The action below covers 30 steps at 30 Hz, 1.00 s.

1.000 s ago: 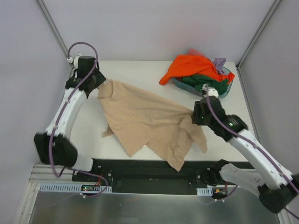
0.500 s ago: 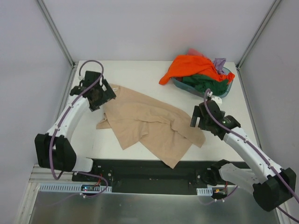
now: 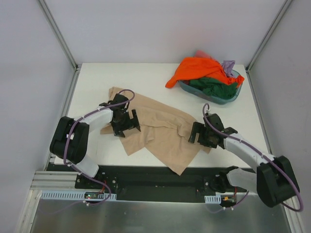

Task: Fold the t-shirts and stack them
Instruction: Flatten out the tshirt

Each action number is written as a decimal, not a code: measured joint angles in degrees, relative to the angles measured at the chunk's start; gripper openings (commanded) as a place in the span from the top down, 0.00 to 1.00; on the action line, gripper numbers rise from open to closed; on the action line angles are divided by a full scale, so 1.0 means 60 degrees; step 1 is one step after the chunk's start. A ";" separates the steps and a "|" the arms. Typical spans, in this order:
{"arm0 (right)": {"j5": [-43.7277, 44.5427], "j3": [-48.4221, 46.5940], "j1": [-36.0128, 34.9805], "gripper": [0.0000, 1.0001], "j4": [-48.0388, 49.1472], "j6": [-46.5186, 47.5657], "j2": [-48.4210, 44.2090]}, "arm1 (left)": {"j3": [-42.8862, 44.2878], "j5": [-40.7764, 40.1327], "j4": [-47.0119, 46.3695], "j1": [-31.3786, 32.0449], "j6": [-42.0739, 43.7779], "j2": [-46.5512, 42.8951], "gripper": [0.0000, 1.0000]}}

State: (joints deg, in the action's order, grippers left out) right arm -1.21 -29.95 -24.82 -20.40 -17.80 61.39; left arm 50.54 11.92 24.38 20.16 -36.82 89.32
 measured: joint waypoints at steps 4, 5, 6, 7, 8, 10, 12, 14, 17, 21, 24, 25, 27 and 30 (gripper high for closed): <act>-0.0095 -0.0641 0.0255 0.02 0.0284 0.0058 0.1537 | 0.0561 -0.0015 0.0000 -0.0047 -0.0007 0.0667 0.01; -0.0095 -0.0863 0.0357 0.02 0.0306 0.0073 0.1891 | 0.0703 -0.0025 0.0018 -0.0095 -0.0015 0.0809 0.01; -0.0095 -0.1071 0.0463 0.02 0.0342 0.0106 0.2164 | 0.0827 -0.0029 0.0029 -0.0157 -0.0018 0.0922 0.01; -0.0098 -0.1253 0.0583 0.02 0.0375 0.0142 0.2408 | 0.0933 -0.0029 0.0033 -0.0259 -0.0029 0.1027 0.01; -0.0058 -0.1413 0.0703 0.02 0.0382 0.0168 0.2612 | 0.1049 -0.0025 0.0047 -0.0393 -0.0040 0.1137 0.01; 0.0080 -0.1687 0.0940 0.01 0.0401 0.0277 0.2932 | 0.1300 -0.0022 0.0047 -0.0754 -0.0040 0.1344 0.01; 0.0189 -0.1854 0.1155 0.01 0.0368 0.0386 0.3107 | 0.1541 -0.0033 0.0029 -0.1060 -0.0007 0.1515 0.01; 0.0299 -0.1956 0.1330 0.01 0.0270 0.0499 0.3136 | 0.1738 -0.0044 -0.0029 -0.1260 0.0066 0.1639 0.01; 0.0328 -0.1989 0.1453 0.04 0.0117 0.0670 0.2856 | 0.1803 -0.0113 -0.0157 -0.1271 0.0291 0.1636 0.01; 0.0495 -0.1956 0.1453 0.04 -0.0280 0.0721 0.1381 | 0.1494 -0.0168 -0.0277 -0.0816 0.0488 0.1078 0.01; 0.1071 -0.1581 0.1472 0.04 -0.0357 0.0652 -0.0415 | 0.0692 -0.0368 -0.0259 -0.0463 0.0463 -0.0171 0.01; 0.1330 -0.1297 0.1479 0.04 -0.0364 0.0608 -0.1129 | 0.0251 -0.0470 -0.0229 -0.0350 0.0350 -0.0827 0.01; 0.1668 -0.0856 0.1515 0.04 -0.0499 0.0550 -0.2000 | -0.0404 -0.0685 -0.0095 -0.0335 0.0073 -0.1803 0.03; 0.2007 -0.0215 0.1592 0.04 -0.0812 0.0535 -0.2918 | -0.1402 -0.1086 0.0204 -0.0375 -0.0342 -0.3089 0.11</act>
State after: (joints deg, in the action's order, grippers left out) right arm 10.83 -31.24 -15.27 -25.28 -14.59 43.88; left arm 42.13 5.41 25.61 17.91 -38.87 70.78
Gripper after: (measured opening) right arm 0.960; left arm 0.964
